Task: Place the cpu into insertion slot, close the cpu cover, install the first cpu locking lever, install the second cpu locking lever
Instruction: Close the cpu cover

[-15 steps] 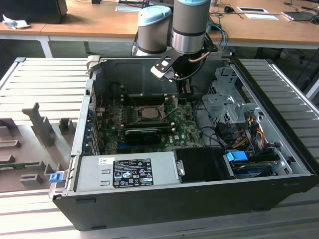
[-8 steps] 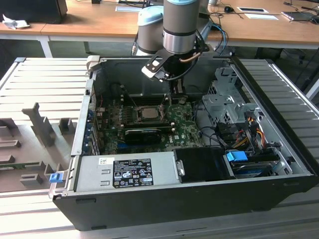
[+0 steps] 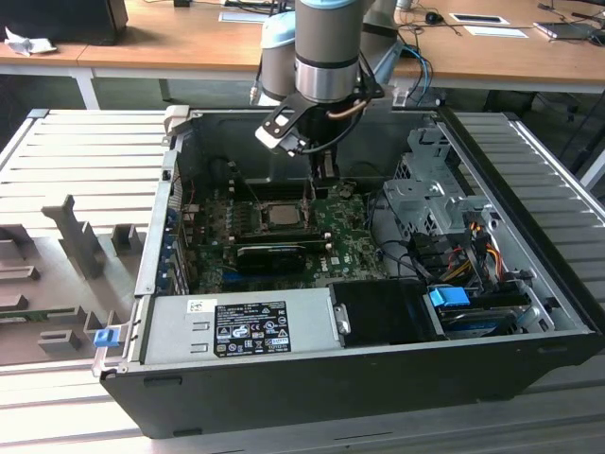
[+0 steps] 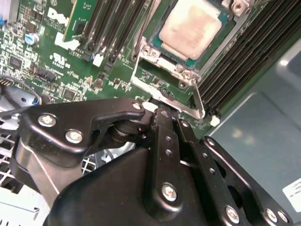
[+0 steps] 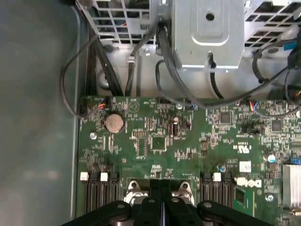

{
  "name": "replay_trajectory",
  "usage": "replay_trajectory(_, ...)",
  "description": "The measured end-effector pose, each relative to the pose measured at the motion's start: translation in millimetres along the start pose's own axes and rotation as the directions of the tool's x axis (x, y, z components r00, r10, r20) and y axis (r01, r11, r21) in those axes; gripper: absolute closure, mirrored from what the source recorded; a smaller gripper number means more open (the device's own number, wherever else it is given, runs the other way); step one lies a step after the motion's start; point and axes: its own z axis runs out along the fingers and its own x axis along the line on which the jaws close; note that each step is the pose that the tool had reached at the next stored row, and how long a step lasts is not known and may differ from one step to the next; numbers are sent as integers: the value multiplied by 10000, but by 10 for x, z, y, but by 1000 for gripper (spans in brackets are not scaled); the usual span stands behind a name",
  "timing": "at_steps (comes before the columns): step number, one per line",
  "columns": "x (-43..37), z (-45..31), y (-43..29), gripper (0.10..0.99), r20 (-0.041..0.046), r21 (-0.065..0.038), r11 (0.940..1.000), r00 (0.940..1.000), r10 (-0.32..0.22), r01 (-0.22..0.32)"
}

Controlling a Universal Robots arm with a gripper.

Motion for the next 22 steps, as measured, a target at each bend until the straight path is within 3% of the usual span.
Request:
replay_trajectory(3, 2, 0, -110, 980, -3, -2, 10000, 10000, -4, 4)
replay_trajectory(6, 3, 20, -176, 980, -3, -2, 10000, 10000, -5, 5)
replay_trajectory(13, 4, 106, -275, 980, -3, 0, 10000, 10000, -31, 31)
replay_trajectory(16, 7, 102, -400, 980, -5, -1, 10000, 10000, -37, 37)
replay_trajectory(22, 8, 98, -461, 980, -5, -1, 10000, 10000, -36, 36)
